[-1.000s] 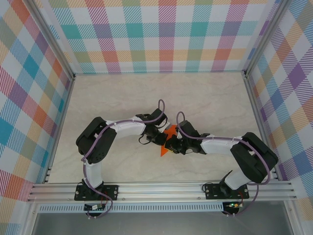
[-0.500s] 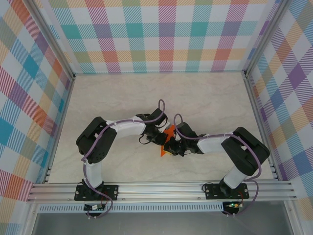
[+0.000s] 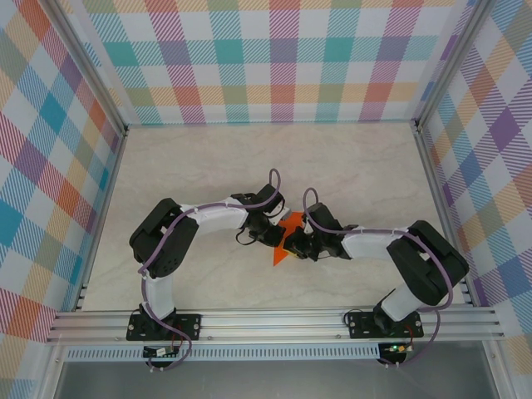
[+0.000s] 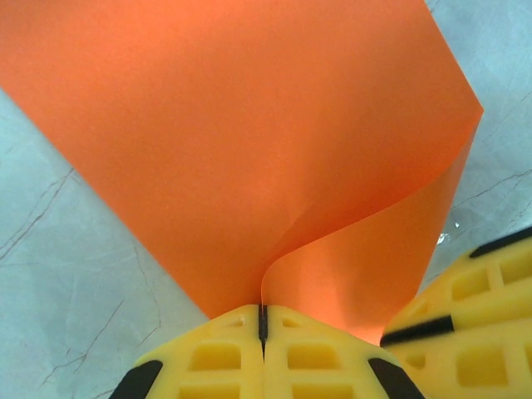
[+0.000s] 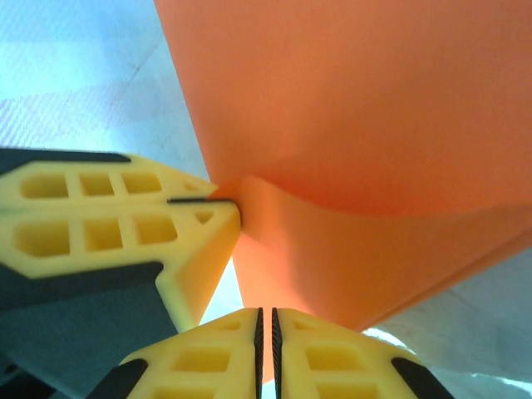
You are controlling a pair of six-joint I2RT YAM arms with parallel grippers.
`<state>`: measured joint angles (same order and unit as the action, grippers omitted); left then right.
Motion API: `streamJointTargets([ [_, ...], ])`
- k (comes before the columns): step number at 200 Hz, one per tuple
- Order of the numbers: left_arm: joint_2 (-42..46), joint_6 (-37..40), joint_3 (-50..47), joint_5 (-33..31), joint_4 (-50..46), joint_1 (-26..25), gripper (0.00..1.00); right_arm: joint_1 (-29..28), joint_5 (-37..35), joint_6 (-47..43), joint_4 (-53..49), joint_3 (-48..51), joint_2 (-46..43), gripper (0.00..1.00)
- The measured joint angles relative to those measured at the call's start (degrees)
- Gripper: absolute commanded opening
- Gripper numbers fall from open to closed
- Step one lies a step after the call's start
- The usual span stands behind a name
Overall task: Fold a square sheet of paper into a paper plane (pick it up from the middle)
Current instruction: Third fold the triangle at the center of the table.
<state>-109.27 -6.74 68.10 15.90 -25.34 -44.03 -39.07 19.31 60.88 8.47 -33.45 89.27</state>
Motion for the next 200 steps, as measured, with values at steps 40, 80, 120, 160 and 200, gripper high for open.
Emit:
streamJointTargets([
  [40, 0.00, 0.00, 0.00, 0.11, 0.00, 0.00, 0.01, 0.24, 0.48, -0.33, -0.31, -0.74, 3.06, 0.12],
  [80, 0.00, 0.00, 0.00, 0.11, 0.00, 0.00, 0.01, 0.24, 0.11, -0.81, -3.04, -2.05, 2.82, 0.14],
  [120, -0.02, 0.00, 0.04, 0.11, 0.00, 0.00, 0.01, 3.28, 1.20, -0.94, -2.19, -1.77, 0.57, 0.15],
  [160, -0.07, 0.00, 0.09, 0.11, -0.02, 0.00, 0.01, 5.22, 2.32, -1.25, -0.57, -1.81, 2.51, 0.14],
  [200, -0.07, 0.00, 0.09, 0.09, -0.02, 0.00, 0.01, 5.38, 2.25, -2.21, -3.89, -3.65, 4.74, 0.14],
])
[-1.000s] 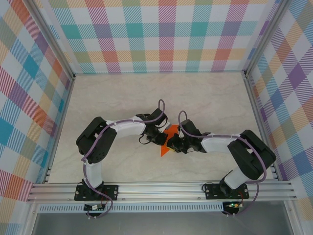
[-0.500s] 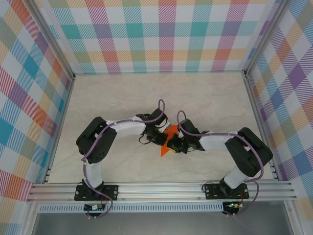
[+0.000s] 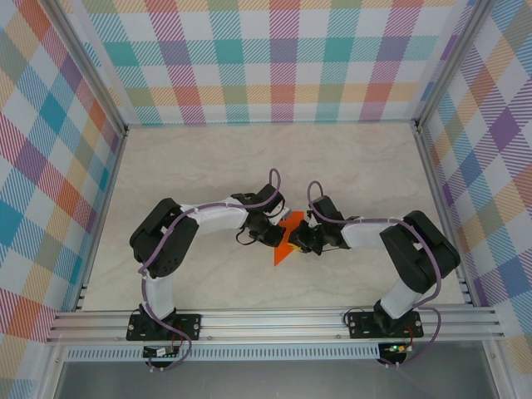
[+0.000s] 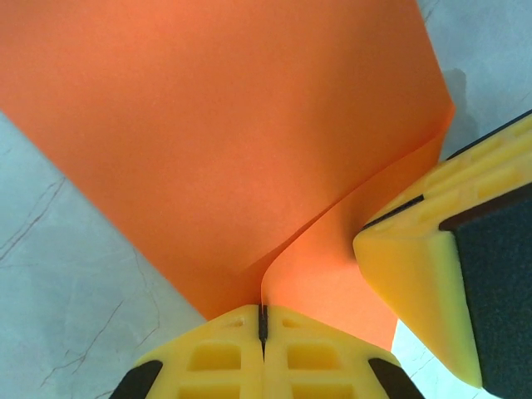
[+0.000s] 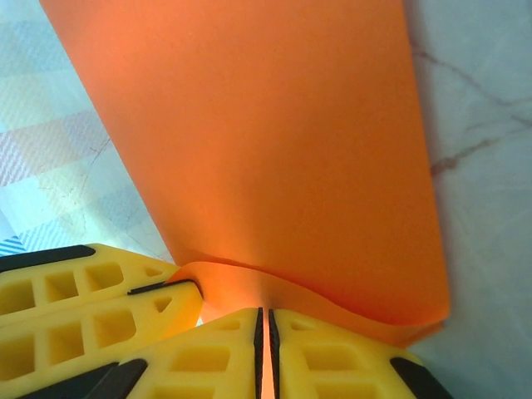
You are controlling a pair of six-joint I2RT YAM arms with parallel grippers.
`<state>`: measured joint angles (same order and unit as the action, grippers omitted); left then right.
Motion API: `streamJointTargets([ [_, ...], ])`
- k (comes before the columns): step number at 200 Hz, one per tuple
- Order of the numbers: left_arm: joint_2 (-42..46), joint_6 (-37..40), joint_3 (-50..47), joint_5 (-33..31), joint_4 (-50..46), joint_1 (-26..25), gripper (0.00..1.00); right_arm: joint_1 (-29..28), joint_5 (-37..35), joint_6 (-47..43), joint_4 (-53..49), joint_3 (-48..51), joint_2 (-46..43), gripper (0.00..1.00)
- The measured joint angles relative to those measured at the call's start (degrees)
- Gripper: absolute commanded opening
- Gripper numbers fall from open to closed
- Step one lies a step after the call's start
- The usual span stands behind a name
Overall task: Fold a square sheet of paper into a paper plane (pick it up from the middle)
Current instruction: Third fold the triangle at the center of the table.
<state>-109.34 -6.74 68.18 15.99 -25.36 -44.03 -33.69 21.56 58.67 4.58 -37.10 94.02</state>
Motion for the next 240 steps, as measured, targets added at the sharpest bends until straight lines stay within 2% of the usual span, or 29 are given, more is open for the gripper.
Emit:
streamJointTargets([
  [30, 0.00, 0.00, 0.00, 0.02, 0.00, 0.00, 0.01, 0.00, 0.33, -0.72, -0.33, 0.00, -0.61, 0.15],
  [76, 0.00, 0.00, 0.00, 0.02, -0.02, 0.00, 0.01, 2.99, 1.53, -1.81, -0.57, 0.00, -3.39, 0.15],
  [130, 0.00, 0.00, 0.00, 0.00, 0.00, 0.00, 0.01, 4.42, 1.57, -4.61, -2.08, -0.02, -0.46, 0.14],
  [187, 0.00, 0.00, 0.00, 0.00, -0.02, 0.00, 0.01, 5.09, 1.31, -7.15, -8.35, -3.82, -2.05, 0.15],
  [240, 0.00, 0.00, 0.00, 0.00, -0.02, 0.00, 0.01, 8.28, 2.14, -8.17, -6.95, -4.57, -1.64, 0.15],
])
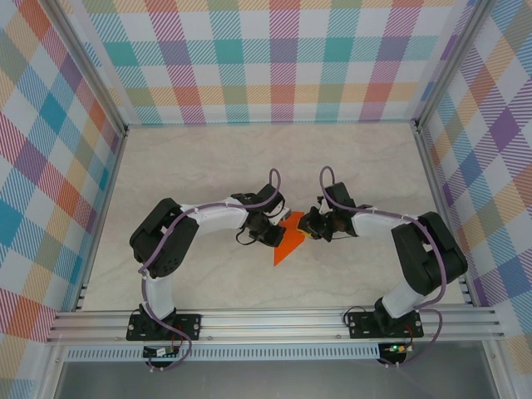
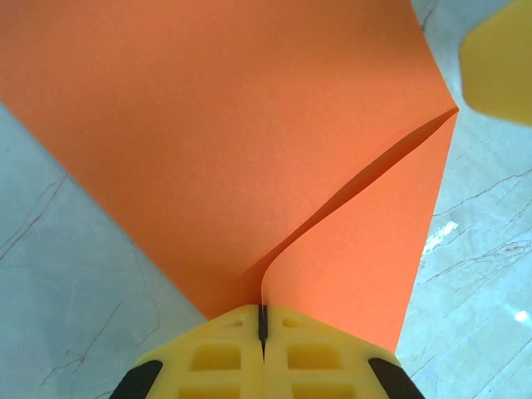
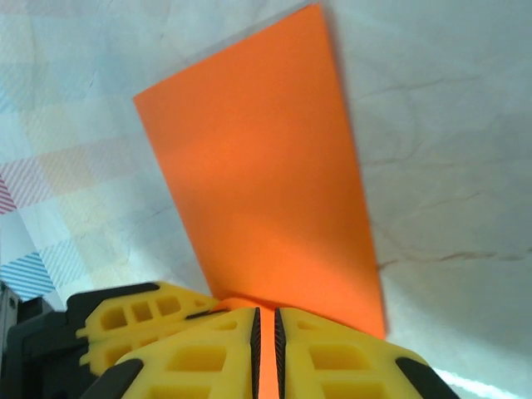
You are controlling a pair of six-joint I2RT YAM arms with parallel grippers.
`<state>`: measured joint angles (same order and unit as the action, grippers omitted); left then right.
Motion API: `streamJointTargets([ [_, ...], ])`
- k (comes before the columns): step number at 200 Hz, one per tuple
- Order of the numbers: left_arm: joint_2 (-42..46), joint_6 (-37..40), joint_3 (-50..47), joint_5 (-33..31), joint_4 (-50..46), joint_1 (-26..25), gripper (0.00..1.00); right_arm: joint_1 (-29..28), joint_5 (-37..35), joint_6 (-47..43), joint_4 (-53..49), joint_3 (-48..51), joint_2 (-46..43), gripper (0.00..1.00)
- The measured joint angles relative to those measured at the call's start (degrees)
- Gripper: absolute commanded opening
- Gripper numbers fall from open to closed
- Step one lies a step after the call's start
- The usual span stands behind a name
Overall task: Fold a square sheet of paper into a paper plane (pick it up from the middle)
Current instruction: Third fold the triangle at the center of the table.
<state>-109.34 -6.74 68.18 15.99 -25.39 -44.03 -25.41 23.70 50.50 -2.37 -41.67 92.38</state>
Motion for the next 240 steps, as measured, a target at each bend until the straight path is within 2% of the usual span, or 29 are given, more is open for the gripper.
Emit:
streamJointTargets([
  [25, 0.00, 0.00, 0.00, 0.00, 0.00, 0.00, 0.01, 0.09, 0.28, -0.02, 1.77, 2.01, 2.91, 0.15],
  [63, 0.00, 0.00, 0.00, 0.02, 0.02, 0.00, 0.04, 0.46, 0.37, -0.37, 2.54, 2.23, 2.64, 0.15],
  [88, 0.00, -0.28, 0.02, -0.13, 0.02, 0.00, 0.16, 0.28, -0.44, -1.36, -0.11, 1.73, 1.60, 0.16],
  [103, 0.13, -1.53, 0.07, -0.22, -0.26, 0.00, 0.31, 0.28, -0.72, -1.99, -2.58, 1.18, 0.48, 0.18],
  [118, 1.29, -2.71, 0.13, -1.60, -1.01, -0.02, 0.42, 0.28, -1.11, -2.80, -4.59, 0.90, -1.57, 0.23],
  [141, 5.27, -4.79, 0.11, -4.90, -2.56, 0.00, 0.46, 0.28, -2.71, -3.67, -7.89, 0.83, -6.62, 0.29],
  [160, 9.73, -6.99, 0.11, -7.15, -3.06, 0.00, 0.43, 0.28, -4.07, -4.66, -10.10, 0.83, -10.62, 0.36],
  [192, 15.54, -10.99, -1.55, -7.89, -1.84, 0.00, 0.23, 0.28, -4.59, -4.90, -11.15, 1.18, -13.97, 0.40],
  [240, 13.18, -14.32, -3.34, -3.13, 0.79, -0.02, 0.13, 0.28, -1.84, -4.22, -9.73, 3.43, -11.65, 0.44],
])
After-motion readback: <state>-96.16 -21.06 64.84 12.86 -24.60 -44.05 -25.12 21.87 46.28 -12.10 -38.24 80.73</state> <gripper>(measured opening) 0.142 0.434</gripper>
